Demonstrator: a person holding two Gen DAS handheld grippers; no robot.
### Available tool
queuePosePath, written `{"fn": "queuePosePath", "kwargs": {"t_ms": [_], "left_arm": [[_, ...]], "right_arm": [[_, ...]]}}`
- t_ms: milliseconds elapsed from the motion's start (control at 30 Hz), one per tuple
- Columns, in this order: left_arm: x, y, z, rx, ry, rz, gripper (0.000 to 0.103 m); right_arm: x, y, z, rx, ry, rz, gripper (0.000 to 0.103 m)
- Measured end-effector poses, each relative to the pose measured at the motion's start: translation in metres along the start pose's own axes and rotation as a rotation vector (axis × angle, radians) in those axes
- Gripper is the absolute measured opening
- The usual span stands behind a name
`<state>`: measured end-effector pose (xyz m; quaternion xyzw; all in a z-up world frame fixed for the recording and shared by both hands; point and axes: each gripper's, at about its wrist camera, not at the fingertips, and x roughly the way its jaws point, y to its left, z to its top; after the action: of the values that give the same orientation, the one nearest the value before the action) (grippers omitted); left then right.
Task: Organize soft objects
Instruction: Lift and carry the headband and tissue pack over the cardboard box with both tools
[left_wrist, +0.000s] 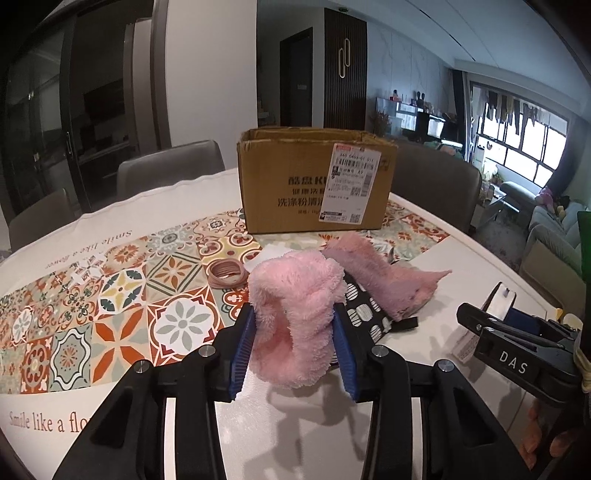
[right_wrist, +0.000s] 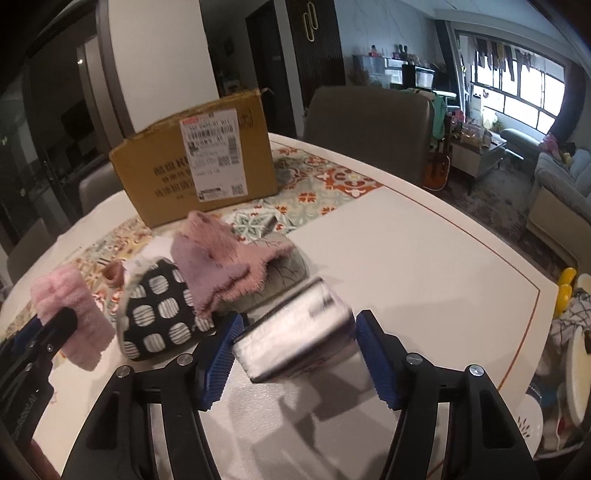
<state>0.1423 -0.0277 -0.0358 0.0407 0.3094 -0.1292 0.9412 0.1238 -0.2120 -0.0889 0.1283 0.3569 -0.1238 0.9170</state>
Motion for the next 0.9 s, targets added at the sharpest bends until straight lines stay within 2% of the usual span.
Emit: {"fn": "queuePosePath", "kwargs": {"t_ms": [433,667,900], "left_arm": [[-0.026,-0.009,0.027,0.006,-0.059,-0.005,0.041],[-0.024,-0.001,0.054,-0.025,-0.075,-0.021,0.041],[-0.019,0.011,0.088,-0.018,-0.144,0.002,0.041]], "right_arm": [[-0.031,-0.001,0.021,0.005,-0.08,0.076,0.063],[-0.045,0.012,0.054,-0.031,-0.135,0.144,0.063],[-0.048,0.033,0.09,-0.071,-0.213,0.203,0.063]]}}
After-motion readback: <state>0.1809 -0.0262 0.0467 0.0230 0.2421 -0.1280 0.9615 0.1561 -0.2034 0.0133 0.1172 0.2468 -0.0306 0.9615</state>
